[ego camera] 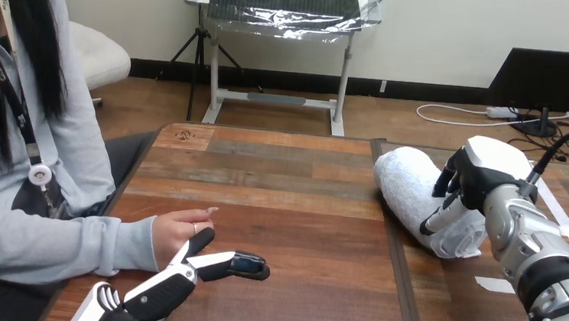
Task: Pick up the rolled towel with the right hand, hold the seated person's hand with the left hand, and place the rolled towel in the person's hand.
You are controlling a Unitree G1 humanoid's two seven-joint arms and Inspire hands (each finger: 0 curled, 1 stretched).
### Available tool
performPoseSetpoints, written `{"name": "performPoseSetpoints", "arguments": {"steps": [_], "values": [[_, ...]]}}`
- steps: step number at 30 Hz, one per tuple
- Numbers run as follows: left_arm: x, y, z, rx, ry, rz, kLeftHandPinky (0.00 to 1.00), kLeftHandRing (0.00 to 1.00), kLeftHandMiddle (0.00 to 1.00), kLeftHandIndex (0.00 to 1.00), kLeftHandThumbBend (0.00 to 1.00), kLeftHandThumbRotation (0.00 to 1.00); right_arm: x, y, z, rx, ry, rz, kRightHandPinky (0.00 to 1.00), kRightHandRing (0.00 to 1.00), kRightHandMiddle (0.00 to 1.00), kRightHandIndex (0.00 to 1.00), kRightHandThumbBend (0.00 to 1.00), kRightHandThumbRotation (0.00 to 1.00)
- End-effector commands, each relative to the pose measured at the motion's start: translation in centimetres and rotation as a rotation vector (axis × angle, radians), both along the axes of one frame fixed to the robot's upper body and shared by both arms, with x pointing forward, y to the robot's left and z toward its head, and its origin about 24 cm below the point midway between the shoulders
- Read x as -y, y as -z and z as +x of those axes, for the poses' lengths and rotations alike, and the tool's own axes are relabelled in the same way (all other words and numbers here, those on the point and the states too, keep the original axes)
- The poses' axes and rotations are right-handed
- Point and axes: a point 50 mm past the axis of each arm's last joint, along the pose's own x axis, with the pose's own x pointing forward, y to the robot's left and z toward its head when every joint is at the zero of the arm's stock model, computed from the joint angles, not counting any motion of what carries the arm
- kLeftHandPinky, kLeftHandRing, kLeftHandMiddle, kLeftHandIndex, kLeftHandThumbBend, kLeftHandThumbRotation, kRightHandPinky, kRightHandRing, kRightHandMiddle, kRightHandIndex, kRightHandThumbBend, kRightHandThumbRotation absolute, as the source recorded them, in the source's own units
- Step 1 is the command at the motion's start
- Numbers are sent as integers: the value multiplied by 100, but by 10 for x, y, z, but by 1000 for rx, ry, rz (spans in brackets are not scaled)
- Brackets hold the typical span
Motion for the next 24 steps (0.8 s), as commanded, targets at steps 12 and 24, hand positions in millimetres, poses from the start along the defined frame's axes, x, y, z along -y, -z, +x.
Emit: {"name": "performPoseSetpoints", "arguments": {"steps": [12,24], "values": [[4,-10,12,78,8,-16,100,79,76,76,88,57,-22,26,-11,-125,-79,150,39,48,55,53,85,0],[7,-10,20,84,16,-22,100,80,76,75,90,56,-22,27,-13,-148,-91,247,38,47,56,53,82,0]]}}
